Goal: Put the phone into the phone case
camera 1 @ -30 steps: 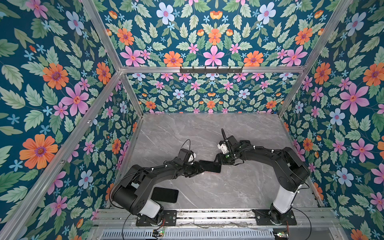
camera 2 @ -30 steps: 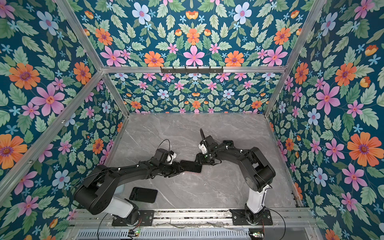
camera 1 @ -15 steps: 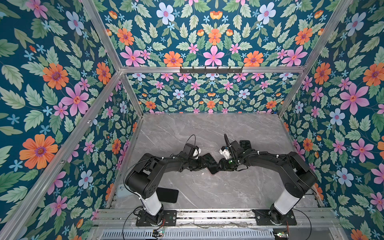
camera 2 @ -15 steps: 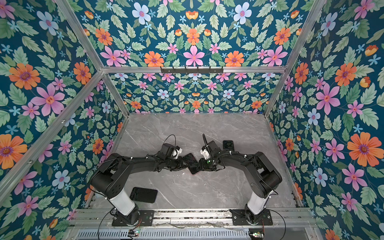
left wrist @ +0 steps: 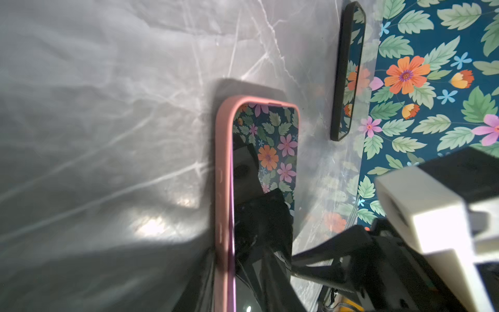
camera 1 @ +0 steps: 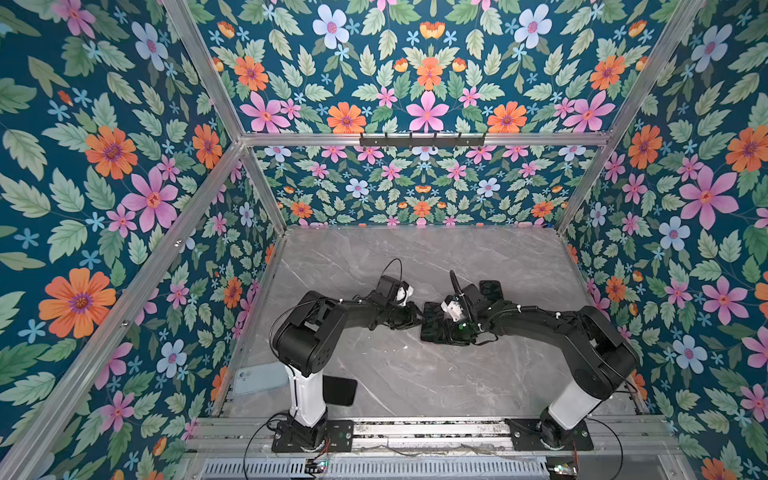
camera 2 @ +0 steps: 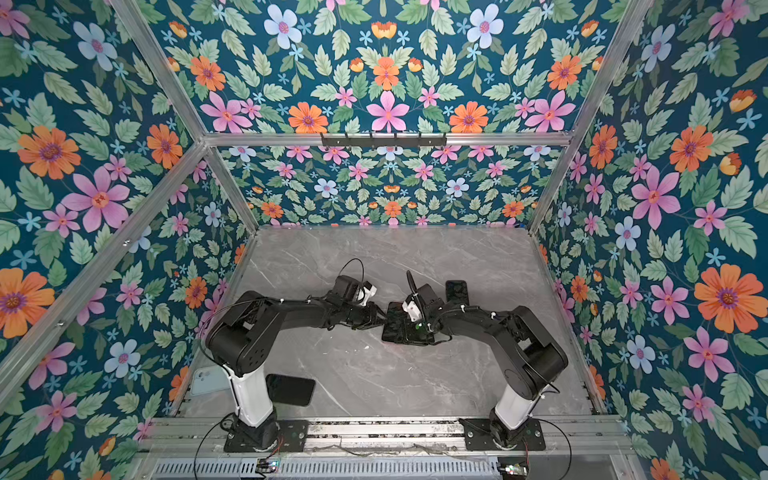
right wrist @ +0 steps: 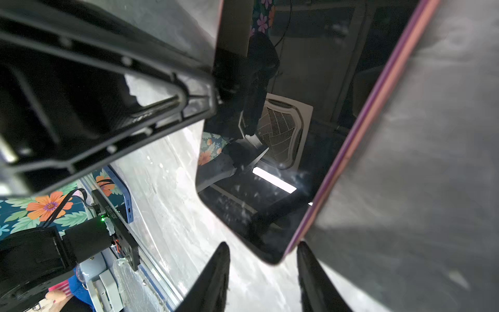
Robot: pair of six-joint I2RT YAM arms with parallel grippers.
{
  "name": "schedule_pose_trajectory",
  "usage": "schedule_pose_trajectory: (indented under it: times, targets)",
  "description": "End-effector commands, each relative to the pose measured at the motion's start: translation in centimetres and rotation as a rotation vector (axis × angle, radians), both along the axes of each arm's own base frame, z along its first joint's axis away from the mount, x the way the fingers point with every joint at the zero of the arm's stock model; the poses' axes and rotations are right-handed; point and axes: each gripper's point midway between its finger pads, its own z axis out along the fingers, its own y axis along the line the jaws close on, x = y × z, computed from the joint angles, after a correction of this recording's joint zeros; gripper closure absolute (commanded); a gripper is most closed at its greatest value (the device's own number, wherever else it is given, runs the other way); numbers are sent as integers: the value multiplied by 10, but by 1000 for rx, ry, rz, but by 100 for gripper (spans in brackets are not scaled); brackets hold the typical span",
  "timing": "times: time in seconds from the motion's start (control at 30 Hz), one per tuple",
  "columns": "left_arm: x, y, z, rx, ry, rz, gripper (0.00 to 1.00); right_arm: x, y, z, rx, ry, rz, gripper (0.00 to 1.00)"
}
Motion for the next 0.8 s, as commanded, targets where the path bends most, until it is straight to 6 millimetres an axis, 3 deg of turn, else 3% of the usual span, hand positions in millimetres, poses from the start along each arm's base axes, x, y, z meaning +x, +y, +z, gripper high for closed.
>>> schedule_pose_trajectory:
  times: [0.0,0.1,0.3,0.5,0.77]
  targets:
    - [-16,20,-14,108,59,12,66,-2,-12,12,-39,8,-84,55]
    - [-31,29,-6,127,88,33,65,-4,-17,16,-57,33,-224,49]
    - [-60,18,10,55,123,13,65,-3,-11,17,-41,54,-369,47]
    - [-69,7,23,0,135,-6,70,-6,-6,14,-35,65,-369,47]
    - [-72,8,10,60,165,-13,72,-7,-7,15,-50,62,-359,46]
